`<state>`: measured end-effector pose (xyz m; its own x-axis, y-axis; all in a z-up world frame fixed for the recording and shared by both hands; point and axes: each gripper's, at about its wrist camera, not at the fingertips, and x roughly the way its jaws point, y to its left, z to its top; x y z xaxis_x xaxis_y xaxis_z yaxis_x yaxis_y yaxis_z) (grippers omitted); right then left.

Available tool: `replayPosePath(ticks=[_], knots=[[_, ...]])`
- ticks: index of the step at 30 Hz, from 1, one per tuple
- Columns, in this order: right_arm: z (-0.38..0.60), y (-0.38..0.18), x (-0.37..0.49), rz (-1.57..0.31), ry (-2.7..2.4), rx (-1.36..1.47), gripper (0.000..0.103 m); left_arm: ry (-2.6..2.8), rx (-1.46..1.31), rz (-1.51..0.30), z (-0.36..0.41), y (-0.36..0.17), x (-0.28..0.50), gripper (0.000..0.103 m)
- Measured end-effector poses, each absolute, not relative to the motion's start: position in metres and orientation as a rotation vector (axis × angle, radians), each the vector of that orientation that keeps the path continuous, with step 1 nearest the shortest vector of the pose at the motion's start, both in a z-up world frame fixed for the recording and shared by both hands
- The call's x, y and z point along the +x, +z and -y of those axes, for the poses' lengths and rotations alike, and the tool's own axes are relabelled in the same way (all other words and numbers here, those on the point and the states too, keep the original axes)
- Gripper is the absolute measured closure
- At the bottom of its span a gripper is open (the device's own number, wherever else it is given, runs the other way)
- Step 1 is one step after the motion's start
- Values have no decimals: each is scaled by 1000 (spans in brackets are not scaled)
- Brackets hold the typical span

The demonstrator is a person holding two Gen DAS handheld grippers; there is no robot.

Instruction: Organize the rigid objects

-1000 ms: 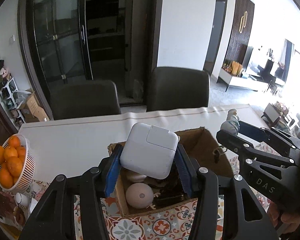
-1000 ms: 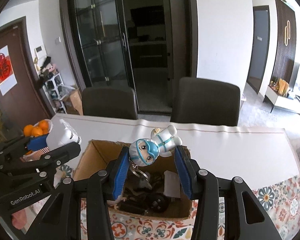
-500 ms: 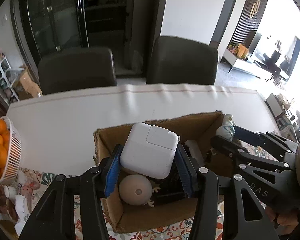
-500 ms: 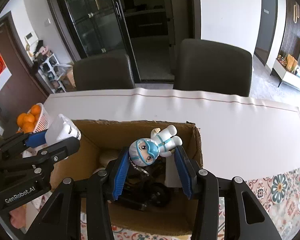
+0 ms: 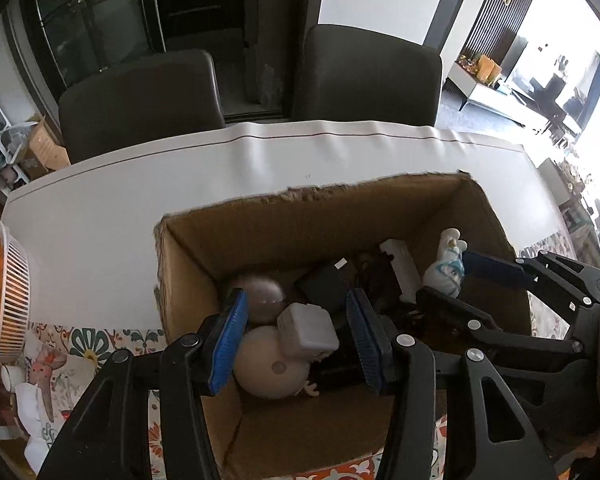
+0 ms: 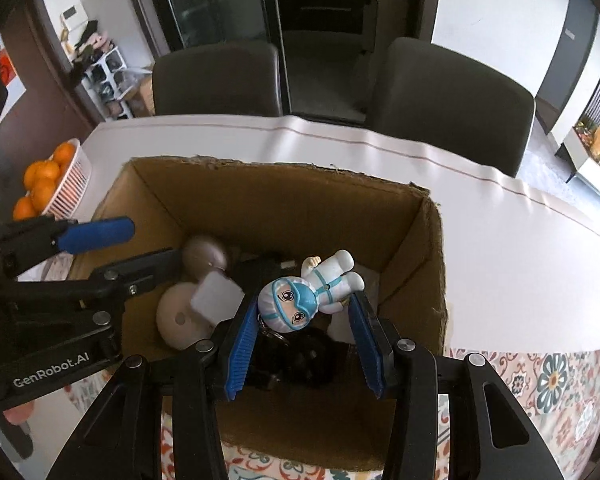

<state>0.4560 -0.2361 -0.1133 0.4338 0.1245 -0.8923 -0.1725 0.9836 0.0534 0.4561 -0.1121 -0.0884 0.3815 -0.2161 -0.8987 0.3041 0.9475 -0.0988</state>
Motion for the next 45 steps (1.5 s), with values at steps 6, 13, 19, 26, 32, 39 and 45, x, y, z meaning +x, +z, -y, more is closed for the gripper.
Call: replayPosePath(ticks=[6,13,19,26,32,39,45], knots=[[237,-109,453,-1092,160,-55,48,-298,96,-1108,108,-82,450,44],[243,-90,424,-1027,66,-48,41,-214,144,-992,96,-57,420,33],[244,-59,384,-916,-14,-1,36,-173,145,-899,84,-30,384,27],[240,-20,332,-797,-37,40,30,-151,100,-785,70,7,332,14],[232,14,284,-690,-64,31,22,-116,99,-689,59,36,290,3],[227,46,227,-567,-124,-3,15,-53,123,-562,51,60,238,0],[223,65,190,-501,-132,-7,12,-59,87,-513,42,74,198,0]])
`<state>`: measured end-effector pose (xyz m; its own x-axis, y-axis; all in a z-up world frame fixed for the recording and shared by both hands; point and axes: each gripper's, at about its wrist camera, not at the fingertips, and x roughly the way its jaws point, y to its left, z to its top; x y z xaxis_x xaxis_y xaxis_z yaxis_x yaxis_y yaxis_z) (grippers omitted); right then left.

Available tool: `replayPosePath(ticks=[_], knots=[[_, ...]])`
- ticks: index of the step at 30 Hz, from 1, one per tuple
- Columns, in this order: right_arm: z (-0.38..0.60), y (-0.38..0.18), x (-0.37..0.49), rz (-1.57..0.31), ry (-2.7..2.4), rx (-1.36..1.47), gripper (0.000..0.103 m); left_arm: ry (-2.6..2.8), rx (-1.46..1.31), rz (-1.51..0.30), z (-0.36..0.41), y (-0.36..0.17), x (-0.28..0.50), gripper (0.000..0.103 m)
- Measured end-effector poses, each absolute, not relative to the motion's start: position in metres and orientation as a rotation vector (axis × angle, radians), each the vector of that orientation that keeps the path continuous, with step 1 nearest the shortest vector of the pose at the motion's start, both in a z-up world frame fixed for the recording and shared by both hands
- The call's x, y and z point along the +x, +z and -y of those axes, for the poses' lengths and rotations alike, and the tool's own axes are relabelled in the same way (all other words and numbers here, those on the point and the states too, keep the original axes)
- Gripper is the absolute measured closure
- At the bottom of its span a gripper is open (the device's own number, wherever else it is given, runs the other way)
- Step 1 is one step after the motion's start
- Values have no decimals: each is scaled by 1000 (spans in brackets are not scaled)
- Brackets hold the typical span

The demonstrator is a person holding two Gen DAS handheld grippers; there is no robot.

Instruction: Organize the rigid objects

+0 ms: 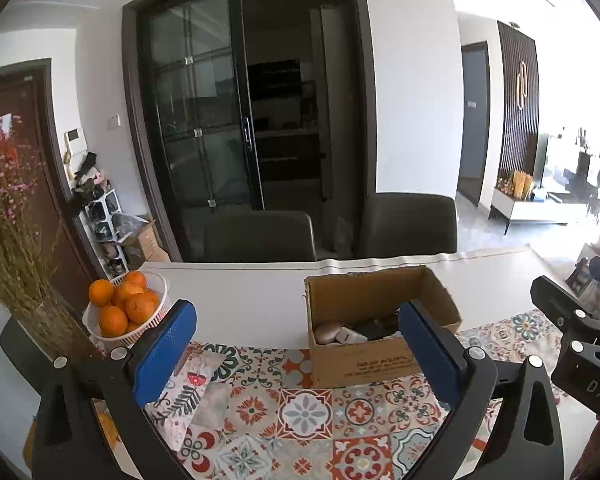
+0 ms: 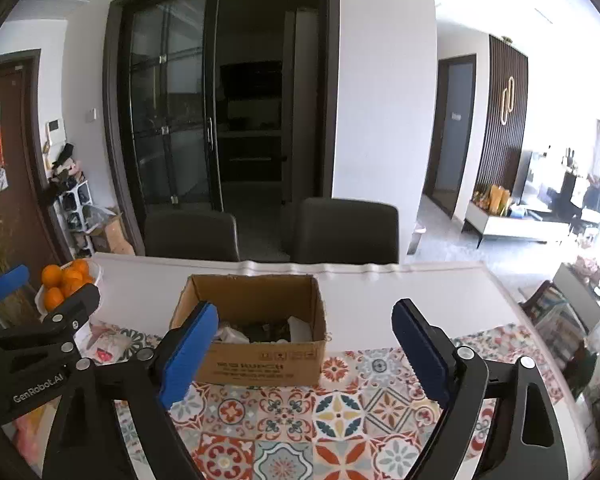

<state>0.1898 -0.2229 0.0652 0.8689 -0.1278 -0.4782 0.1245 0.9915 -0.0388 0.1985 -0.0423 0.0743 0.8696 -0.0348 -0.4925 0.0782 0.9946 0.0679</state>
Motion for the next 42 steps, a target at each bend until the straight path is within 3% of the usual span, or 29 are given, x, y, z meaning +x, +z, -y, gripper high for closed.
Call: replayPosePath(ticks=[13,42], knots=[[212,82,137,-411,-127,-5,10,-42,65,-441,31,95,138,0],[207,93,110,-362,-110,4,9,-71,46,-386,25,114,111,0]])
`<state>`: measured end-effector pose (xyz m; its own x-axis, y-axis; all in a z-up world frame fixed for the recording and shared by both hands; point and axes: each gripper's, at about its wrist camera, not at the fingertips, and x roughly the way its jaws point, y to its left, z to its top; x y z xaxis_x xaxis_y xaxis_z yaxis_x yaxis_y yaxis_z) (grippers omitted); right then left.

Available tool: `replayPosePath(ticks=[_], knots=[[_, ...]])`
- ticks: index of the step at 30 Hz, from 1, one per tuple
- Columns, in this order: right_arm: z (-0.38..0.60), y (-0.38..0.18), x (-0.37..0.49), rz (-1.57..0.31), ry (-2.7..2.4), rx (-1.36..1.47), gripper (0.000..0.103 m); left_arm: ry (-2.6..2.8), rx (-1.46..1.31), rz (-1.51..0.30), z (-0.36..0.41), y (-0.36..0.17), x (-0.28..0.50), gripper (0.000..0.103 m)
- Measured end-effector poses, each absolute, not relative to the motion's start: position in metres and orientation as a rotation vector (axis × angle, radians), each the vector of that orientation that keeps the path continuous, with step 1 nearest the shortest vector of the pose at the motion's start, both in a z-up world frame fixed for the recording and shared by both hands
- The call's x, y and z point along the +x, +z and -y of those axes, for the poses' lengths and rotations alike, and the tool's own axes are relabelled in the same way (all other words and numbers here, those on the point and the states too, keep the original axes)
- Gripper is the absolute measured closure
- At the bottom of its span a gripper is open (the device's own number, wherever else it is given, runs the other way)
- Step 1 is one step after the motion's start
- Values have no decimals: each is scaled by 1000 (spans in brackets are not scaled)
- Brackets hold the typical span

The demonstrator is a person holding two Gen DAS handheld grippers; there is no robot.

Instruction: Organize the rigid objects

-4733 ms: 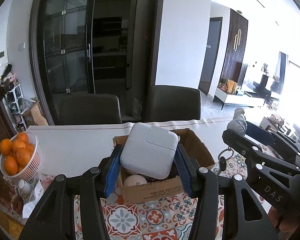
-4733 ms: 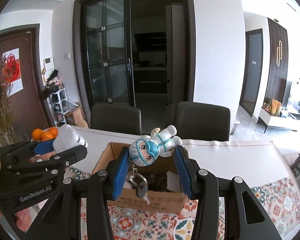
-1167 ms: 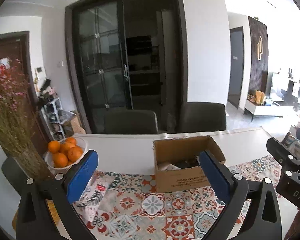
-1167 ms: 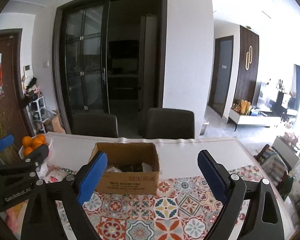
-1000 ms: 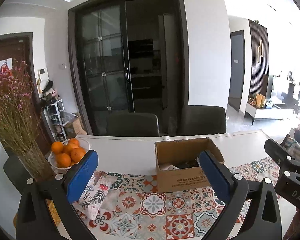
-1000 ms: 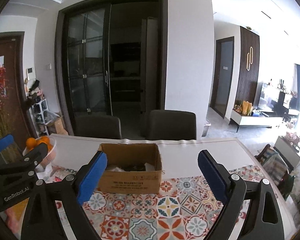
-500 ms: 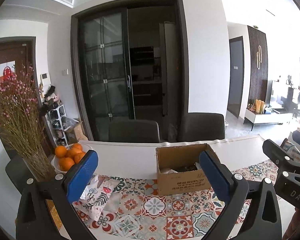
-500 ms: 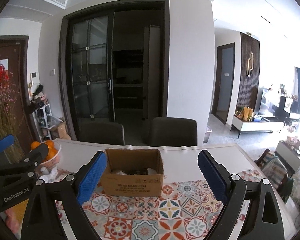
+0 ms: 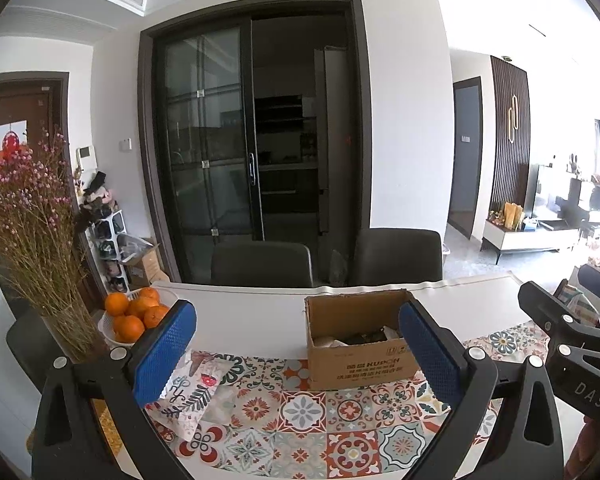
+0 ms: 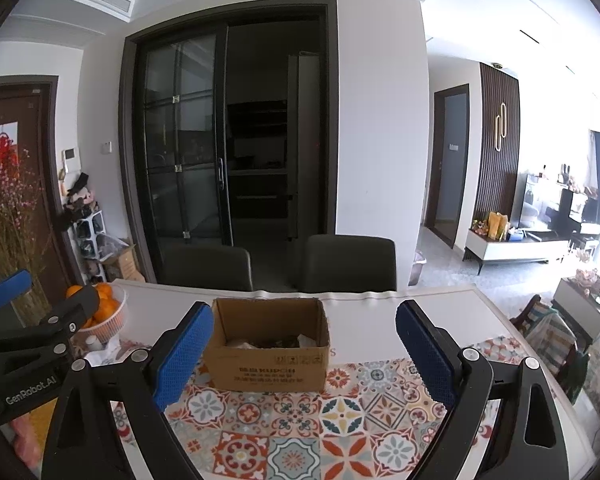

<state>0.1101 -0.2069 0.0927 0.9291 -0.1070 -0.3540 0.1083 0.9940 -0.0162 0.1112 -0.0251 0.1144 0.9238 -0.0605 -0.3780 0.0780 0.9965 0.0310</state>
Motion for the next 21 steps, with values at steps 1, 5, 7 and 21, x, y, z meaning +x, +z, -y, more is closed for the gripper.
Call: replayPosePath(ticks=[1,5,7,21], knots=[[207,93,109,-361,-111,4,9,-71,46,-385,25,115,111,0],[206,94,108,-358,-109,3,9,-69,44,-380,26,116,110,0],[206,94,108,-358,-108,2,9,-70,45,-381,26,116,110,0],[204,93,106,-359,-110,5,9,-76,44,-381,27,116,109,0]])
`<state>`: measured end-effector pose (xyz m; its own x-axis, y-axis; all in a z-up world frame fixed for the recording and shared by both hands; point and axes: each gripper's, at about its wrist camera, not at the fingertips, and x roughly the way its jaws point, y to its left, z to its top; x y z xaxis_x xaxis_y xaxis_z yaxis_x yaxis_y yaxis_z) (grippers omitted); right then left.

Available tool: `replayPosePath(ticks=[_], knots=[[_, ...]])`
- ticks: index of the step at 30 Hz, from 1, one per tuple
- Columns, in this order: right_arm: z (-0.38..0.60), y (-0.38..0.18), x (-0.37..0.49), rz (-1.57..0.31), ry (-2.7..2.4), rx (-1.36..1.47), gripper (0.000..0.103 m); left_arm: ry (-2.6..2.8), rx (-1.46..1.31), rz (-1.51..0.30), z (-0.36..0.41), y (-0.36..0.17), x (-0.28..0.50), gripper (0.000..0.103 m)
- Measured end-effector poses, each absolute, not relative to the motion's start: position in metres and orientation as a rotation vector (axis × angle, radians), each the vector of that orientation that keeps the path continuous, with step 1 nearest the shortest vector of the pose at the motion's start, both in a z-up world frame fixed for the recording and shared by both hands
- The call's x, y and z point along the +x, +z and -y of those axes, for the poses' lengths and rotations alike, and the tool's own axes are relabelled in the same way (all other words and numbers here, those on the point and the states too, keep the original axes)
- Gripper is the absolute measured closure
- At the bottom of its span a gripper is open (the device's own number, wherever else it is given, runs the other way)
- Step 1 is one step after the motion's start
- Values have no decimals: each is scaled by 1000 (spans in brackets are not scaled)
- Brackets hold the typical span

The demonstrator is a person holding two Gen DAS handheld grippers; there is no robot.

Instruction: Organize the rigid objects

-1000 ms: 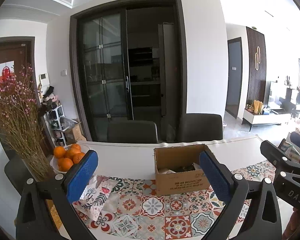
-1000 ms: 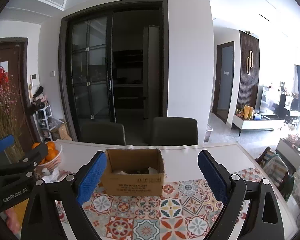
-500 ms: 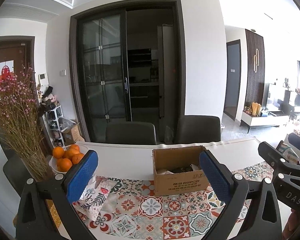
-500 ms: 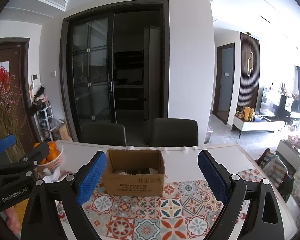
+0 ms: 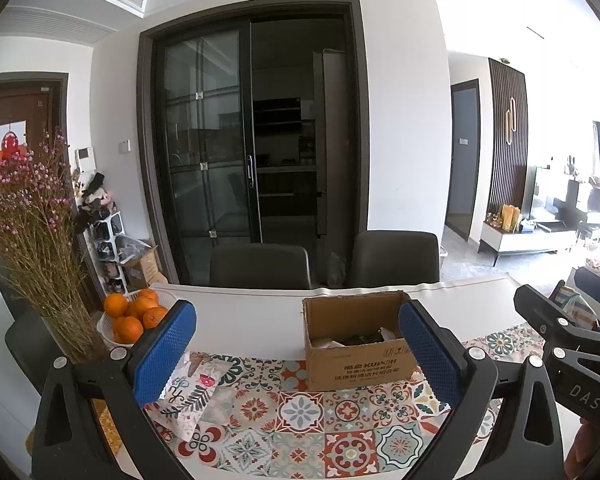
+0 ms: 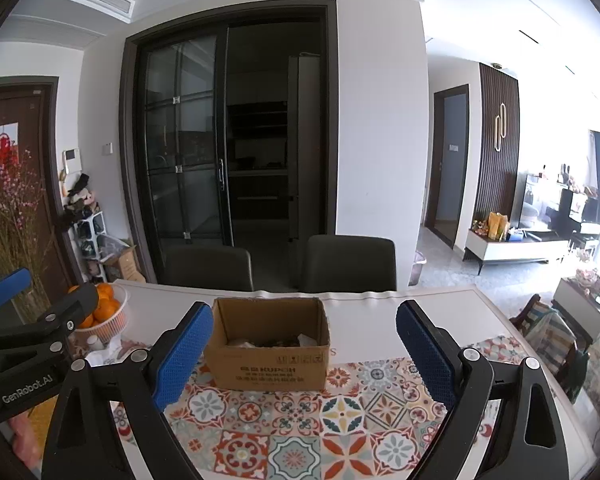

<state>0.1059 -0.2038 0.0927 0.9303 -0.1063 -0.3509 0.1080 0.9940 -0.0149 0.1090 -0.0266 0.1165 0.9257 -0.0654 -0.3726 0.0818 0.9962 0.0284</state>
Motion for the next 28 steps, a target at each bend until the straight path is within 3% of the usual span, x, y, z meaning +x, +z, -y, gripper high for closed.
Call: replayPosePath(ticks=[28], knots=[[204,91,104,-362,-104,7,9,-72,47,-382,25,116,109,0]])
